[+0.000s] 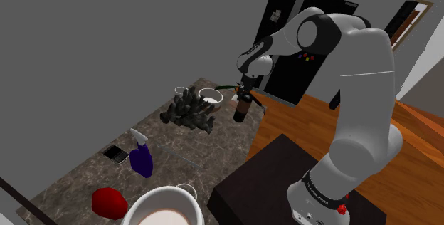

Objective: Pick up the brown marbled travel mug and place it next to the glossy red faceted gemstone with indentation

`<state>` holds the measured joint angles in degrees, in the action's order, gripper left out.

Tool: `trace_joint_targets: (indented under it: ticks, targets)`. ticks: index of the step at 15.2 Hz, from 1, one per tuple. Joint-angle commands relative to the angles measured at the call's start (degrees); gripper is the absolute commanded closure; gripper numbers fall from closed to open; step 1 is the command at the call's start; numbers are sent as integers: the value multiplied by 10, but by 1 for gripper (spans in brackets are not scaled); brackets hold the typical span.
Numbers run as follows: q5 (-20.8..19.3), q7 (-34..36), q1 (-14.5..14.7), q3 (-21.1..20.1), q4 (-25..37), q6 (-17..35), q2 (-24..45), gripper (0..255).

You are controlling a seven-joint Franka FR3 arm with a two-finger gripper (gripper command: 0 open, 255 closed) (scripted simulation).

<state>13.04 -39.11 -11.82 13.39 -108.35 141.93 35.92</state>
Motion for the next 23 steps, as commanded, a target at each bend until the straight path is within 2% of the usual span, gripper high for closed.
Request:
trace_joint_targets:
  ticks: [1,6,14,15,19,23]
  targets:
    - [0,0,0,0,0,0,0,255]
    - [0,0,0,0,0,0,0,255]
    - [-11,7,6,10,-5,-30,-35,255]
    - [-11,7,6,10,-5,-30,-35,0]
    - [49,-39,-28,1,-144,83,-139,0]
    - [64,-49,-35,-10,-136,103,-110,0]
